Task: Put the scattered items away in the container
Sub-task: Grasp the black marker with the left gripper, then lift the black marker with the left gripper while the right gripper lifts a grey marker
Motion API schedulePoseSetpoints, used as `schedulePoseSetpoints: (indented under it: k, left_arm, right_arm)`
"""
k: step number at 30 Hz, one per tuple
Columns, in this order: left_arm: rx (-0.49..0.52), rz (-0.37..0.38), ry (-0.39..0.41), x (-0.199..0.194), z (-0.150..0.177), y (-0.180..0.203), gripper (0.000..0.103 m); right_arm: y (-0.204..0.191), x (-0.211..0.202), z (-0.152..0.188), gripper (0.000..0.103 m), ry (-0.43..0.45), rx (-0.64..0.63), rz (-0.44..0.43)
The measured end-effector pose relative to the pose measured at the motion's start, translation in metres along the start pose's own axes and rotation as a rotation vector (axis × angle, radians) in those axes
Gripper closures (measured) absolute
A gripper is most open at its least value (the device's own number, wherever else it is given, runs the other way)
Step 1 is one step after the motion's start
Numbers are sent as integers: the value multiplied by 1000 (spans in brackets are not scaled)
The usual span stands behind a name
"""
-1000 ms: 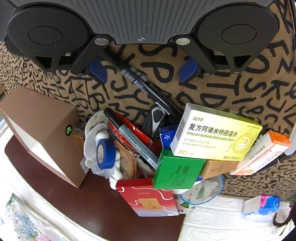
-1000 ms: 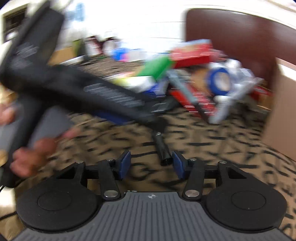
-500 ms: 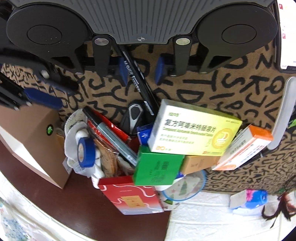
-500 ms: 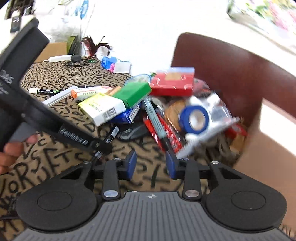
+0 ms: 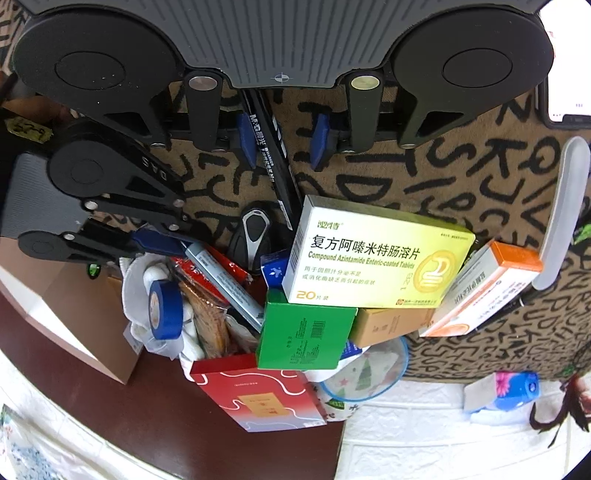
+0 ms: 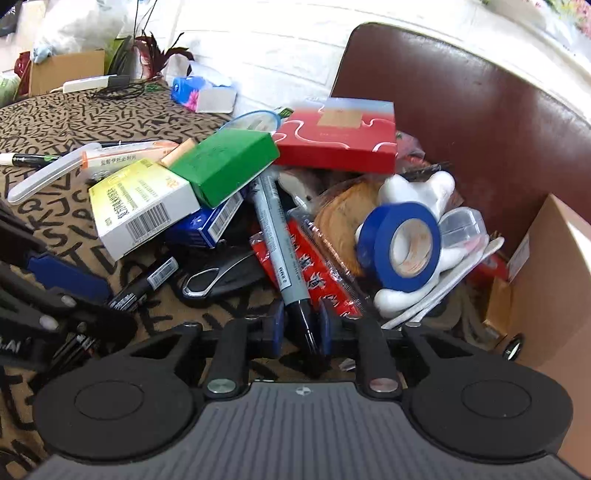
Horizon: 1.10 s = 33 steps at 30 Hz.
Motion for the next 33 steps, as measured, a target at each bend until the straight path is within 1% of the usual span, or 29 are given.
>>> schedulePoseSetpoints:
  k: [1, 3, 9, 13, 14, 16, 18, 19, 20, 21, 23, 26, 27, 29, 32, 33]
  left_arm:
    - [5, -4, -1, 0, 0, 0, 76]
    - [11, 0, -5, -1, 1, 1, 88]
    - [35, 26, -17, -12, 11, 7, 90]
    - [65, 81, -35, -23, 21, 13, 90]
    - [81, 98, -41, -27, 25, 16, 93]
    - [113, 132, -57, -36, 33, 22, 93]
    - [149, 145, -65, -43, 41, 28, 92]
    - [161, 148, -69, -45, 44, 31, 89]
    - [169, 148, -72, -45, 45, 33, 73]
    - [175, 147, -69, -45, 46, 35, 67]
    - [185, 131, -66, -43, 44, 39, 66]
    - [194, 123, -63, -38, 41, 44, 55]
    - [199, 120, -64, -37, 40, 46, 54]
    - [220, 109, -62, -34, 40, 49, 55]
    - [248, 88, -64, -32, 39, 51, 73]
    - [252, 87, -65, -32, 39, 51, 73]
  right_arm:
    - [1, -3, 0, 83, -8, 12, -14]
    - [4, -11, 2, 84, -16, 55, -47]
    - [10, -56, 25, 86, -37, 161, -112]
    - [10, -89, 48, 86, -62, 198, -95]
    - [11, -97, 55, 86, -70, 214, -92]
    - [11, -112, 69, 86, -88, 244, -87]
    - [10, -125, 81, 86, -105, 267, -89]
    - [9, -129, 85, 86, -106, 275, -89]
    - [8, -131, 88, 86, -102, 280, -82]
    - [8, -131, 89, 86, -97, 279, -75]
    - [8, -128, 87, 85, -85, 277, -56]
    - [7, -118, 81, 84, -71, 268, -44]
    - [7, -115, 79, 84, -70, 268, -44]
    - [6, -109, 77, 84, -68, 267, -39]
    - [7, -105, 76, 84, -68, 273, -37]
    - [6, -104, 76, 83, -70, 270, -38]
Point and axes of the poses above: each gripper's, at about its wrist camera, not at the fingertips, and x roughly the way its jaws point, y to its right, z to its underside, the point moved 1 cm from there along x, roughly the way its jaws point, and after that the axes turned 1 degree about x, right-handed, at the moved point
